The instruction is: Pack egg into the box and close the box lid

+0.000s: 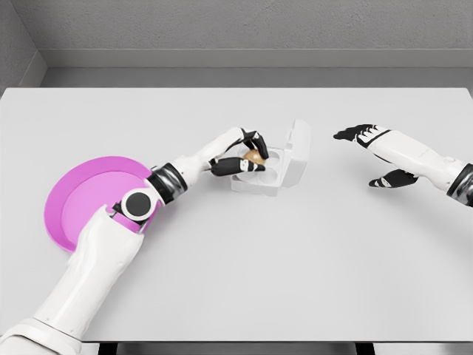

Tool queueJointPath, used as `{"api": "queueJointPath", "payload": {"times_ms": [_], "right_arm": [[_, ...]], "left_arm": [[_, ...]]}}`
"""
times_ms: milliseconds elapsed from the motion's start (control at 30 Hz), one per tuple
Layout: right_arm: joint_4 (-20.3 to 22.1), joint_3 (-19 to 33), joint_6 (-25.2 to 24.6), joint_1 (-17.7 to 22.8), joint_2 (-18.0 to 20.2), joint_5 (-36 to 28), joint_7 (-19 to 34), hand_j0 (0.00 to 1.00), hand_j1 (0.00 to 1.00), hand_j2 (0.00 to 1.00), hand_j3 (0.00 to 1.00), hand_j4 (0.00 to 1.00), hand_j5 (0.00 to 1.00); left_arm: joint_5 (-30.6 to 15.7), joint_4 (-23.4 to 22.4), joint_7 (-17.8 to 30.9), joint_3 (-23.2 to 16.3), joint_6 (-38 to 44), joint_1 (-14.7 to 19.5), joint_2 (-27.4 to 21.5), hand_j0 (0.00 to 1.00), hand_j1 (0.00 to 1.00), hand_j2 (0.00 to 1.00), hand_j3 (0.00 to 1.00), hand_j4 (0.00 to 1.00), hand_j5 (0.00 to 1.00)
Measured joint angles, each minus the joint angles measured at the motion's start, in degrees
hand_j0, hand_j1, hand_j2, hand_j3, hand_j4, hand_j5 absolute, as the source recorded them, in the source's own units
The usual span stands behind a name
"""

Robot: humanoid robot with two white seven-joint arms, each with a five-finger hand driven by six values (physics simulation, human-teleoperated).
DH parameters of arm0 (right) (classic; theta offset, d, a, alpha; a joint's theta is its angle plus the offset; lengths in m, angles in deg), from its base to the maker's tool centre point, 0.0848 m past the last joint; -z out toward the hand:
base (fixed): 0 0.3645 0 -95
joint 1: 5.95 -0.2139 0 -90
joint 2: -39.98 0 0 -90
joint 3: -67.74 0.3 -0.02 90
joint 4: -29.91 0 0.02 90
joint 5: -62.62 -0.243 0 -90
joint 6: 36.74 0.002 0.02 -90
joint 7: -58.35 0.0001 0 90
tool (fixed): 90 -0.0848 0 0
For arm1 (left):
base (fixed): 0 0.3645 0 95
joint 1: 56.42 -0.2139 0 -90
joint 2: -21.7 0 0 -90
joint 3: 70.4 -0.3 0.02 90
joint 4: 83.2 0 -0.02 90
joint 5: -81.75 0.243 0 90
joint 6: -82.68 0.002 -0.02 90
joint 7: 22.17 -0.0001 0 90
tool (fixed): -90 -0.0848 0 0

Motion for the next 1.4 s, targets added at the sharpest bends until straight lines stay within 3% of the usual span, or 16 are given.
{"api": "queueJointPath", "payload": {"times_ms": [767, 967, 1133, 1367, 1400], "right_arm": [[-0.09, 0.00, 0.00, 0.00, 0.00, 0.00, 0.00, 1.00, 1.00, 1.00, 1.00, 1.00, 1.00], [-0.56, 0.00, 0.00, 0.09, 0.03, 0.00, 0.00, 1.00, 1.00, 1.00, 1.00, 1.00, 1.00], [-0.68, 0.00, 0.00, 0.09, 0.04, 0.00, 0.00, 1.00, 1.00, 1.00, 1.00, 1.00, 1.00], [-0.70, 0.00, 0.00, 0.09, 0.08, 0.00, 0.00, 1.00, 1.00, 1.00, 1.00, 1.00, 1.00], [-0.70, 0.00, 0.00, 0.09, 0.08, 0.00, 0.00, 1.00, 1.00, 1.00, 1.00, 1.00, 1.00]], "left_arm": [[0.38, -2.32, -0.01, 0.18, -0.09, 0.00, 1.15, 0.31, 0.31, 0.31, 0.31, 0.31, 0.31], [0.39, -2.31, 0.01, 0.19, -0.09, 0.00, 1.15, 0.41, 0.41, 0.41, 0.41, 0.41, 0.41], [0.60, -2.33, -0.03, 0.22, -0.06, 0.00, 1.07, 0.67, 0.67, 0.67, 0.67, 0.67, 0.67], [0.81, -2.34, -0.11, 0.27, 0.01, 0.00, 0.98, 0.69, 0.69, 0.69, 0.69, 0.69, 0.69], [0.80, -2.34, -0.11, 0.27, 0.01, -0.09, 0.96, 0.75, 0.75, 0.75, 0.75, 0.75, 0.75]]}}
